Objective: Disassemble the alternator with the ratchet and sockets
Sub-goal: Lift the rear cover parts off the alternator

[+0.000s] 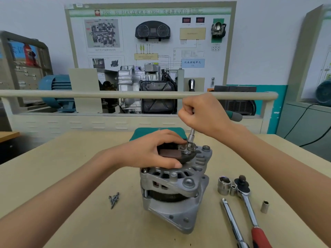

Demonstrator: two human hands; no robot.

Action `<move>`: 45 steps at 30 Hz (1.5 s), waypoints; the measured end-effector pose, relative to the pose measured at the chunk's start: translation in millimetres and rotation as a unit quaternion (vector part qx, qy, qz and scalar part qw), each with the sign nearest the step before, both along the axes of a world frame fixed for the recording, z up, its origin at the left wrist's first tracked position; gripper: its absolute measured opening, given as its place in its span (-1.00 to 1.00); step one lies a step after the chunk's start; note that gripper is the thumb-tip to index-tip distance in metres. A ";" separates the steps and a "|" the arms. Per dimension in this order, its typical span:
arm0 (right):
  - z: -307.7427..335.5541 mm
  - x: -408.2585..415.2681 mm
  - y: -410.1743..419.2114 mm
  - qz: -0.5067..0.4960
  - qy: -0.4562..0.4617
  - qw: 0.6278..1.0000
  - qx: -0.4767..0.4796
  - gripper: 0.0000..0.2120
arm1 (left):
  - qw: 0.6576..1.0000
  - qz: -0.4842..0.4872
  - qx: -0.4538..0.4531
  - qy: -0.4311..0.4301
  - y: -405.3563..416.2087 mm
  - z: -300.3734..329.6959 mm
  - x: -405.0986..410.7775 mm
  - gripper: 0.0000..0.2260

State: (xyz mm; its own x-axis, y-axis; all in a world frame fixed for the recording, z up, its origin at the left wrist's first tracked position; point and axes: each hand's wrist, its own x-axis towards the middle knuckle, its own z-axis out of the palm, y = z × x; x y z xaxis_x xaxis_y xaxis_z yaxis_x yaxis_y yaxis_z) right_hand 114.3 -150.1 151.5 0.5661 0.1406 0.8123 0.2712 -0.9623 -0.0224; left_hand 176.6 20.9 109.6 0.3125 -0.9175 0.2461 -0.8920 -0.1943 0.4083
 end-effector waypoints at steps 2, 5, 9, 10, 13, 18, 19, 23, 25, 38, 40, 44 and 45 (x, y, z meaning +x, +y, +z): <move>-2.2 -1.0 4.4 0.003 0.011 1.000 -0.022 -0.61 | 1.000 -0.023 0.008 0.020 1.9 4.0 2.8 -0.53; -7.9 -2.1 10.4 0.016 0.010 1.000 -0.011 -0.58 | 0.999 -0.013 0.026 0.028 3.8 9.5 2.3 -0.53; -5.4 -2.7 16.0 0.024 -0.008 1.000 -0.003 -0.61 | 0.999 0.013 0.045 0.021 5.2 15.4 -4.0 -0.57; -3.2 -2.5 16.8 0.027 -0.010 1.000 -0.002 -0.61 | 0.999 0.008 0.049 0.017 4.9 16.1 -4.4 -0.57; 0.5 -2.5 18.5 0.038 -0.007 0.999 -0.012 -0.62 | 0.998 0.006 0.050 0.028 4.1 17.5 -4.1 -0.68; -1.9 -3.2 18.4 0.039 -0.002 0.998 -0.043 -0.59 | 0.995 -0.003 -0.012 0.101 0.2 14.1 -7.6 -0.90; -1.6 -3.7 17.6 0.037 0.001 0.998 -0.053 -0.59 | 0.995 -0.002 -0.021 0.099 -0.6 12.9 -7.7 -0.89; -0.3 -6.5 16.6 0.045 0.001 0.996 -0.083 -0.70 | 0.990 0.002 -0.055 0.127 -1.6 7.7 -6.2 -0.83; -1.3 -5.9 18.4 0.060 -0.007 0.995 -0.076 -0.71 | 0.988 0.002 -0.067 0.141 -2.5 6.3 -6.2 -0.78; -5.4 -11.8 16.5 0.102 0.008 0.994 -0.046 -0.71 | 0.977 -0.002 -0.054 0.206 -9.0 22.5 -10.5 -0.89; -4.7 -10.9 18.5 0.116 0.028 0.993 -0.016 -0.67 | 0.973 -0.006 -0.072 0.217 -8.0 18.8 -10.7 -0.82; -8.4 -9.7 21.9 0.158 0.043 0.981 0.102 -0.57 | 0.962 -0.013 -0.102 0.253 -9.8 11.9 -12.0 -0.78; -9.5 -10.5 21.0 0.165 0.045 0.978 0.121 -0.56 | 0.960 -0.020 -0.097 0.262 -10.4 11.9 -12.3 -0.77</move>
State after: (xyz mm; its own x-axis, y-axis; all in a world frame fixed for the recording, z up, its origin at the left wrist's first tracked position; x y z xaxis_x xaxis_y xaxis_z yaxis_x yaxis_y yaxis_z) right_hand 103.7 -129.1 141.9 0.5928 0.1371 0.7936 0.5523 -0.7864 -0.2767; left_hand 164.3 10.5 121.6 0.4061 -0.8839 0.2320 -0.5586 -0.0392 0.8285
